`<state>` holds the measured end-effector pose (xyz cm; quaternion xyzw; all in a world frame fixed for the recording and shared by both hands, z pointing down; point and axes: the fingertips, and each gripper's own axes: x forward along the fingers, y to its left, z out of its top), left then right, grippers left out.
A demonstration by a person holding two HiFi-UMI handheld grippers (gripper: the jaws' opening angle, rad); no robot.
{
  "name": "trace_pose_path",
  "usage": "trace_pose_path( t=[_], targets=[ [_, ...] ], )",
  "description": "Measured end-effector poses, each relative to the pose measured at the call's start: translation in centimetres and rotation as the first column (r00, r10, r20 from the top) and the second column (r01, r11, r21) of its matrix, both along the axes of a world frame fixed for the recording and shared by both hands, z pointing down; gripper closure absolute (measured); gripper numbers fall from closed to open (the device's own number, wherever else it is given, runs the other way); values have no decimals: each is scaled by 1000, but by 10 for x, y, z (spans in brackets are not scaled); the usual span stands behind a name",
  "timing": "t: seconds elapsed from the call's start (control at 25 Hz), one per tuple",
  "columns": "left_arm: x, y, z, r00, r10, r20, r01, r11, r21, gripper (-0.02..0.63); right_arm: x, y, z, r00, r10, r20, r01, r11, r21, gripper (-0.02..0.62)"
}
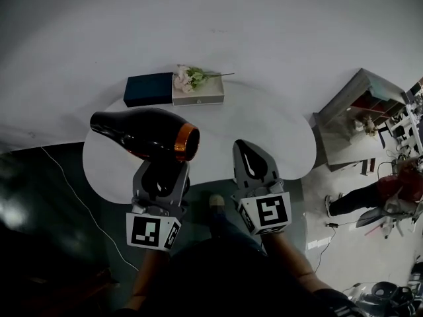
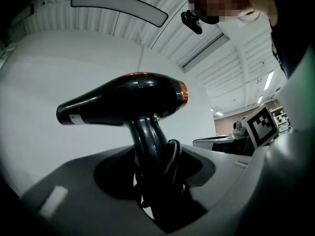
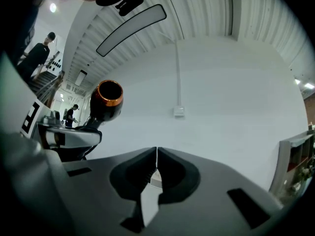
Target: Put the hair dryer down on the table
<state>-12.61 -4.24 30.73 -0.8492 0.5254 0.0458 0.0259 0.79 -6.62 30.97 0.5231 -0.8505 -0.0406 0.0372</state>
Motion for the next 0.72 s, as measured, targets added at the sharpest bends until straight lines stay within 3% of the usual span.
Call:
trace_pose_path(
  t=[0.72],
  targets=[
    [19,-153,11,990,-143,12,143,989,-31,382,8,-178,17,986,-165,37,166,986,-28,581]
  ],
)
